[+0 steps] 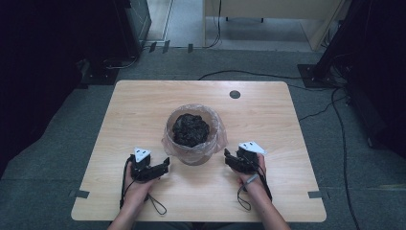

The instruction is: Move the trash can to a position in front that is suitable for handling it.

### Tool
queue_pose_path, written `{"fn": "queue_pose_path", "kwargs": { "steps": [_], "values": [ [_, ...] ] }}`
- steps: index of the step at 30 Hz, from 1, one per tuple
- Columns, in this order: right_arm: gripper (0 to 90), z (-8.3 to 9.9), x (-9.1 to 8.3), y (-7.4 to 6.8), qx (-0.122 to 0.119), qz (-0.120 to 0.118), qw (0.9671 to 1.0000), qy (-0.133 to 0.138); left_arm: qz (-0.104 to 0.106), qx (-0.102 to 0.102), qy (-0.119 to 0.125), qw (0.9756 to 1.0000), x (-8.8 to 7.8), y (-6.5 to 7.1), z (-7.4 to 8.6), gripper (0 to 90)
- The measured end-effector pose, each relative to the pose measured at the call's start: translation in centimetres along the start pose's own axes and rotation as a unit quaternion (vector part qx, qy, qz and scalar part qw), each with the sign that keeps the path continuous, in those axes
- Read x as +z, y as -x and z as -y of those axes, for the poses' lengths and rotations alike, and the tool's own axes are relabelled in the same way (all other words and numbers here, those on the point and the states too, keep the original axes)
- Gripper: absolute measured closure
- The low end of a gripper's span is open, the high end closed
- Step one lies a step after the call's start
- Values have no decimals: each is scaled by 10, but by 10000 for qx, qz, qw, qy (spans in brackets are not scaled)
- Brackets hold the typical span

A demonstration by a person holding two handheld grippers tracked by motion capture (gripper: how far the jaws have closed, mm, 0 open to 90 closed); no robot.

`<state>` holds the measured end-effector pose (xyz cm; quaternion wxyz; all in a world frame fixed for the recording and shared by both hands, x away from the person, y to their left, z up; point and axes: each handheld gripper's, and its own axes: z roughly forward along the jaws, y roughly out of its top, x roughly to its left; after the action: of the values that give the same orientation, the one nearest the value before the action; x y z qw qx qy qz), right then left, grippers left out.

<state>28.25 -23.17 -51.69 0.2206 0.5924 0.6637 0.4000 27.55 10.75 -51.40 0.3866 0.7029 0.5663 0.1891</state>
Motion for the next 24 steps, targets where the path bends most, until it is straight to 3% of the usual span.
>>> {"fn": "queue_pose_path", "kwargs": {
  "steps": [8,13,17,24],
  "values": [
    [386,-4,10,-2,12,-85,9999,-130,53,-96,128,9999,2,-1,-1,183],
    [379,-14,20,-4,-34,-35,10000,-54,74,-50,124,9999,3,0,-2,182],
    [378,-20,23,-4,92,-50,9999,35,73,-76,189,9998,1,1,-5,182],
    [377,-27,21,-5,138,-141,9996,179,137,-23,100,9999,6,6,-4,182]
  ]
}}
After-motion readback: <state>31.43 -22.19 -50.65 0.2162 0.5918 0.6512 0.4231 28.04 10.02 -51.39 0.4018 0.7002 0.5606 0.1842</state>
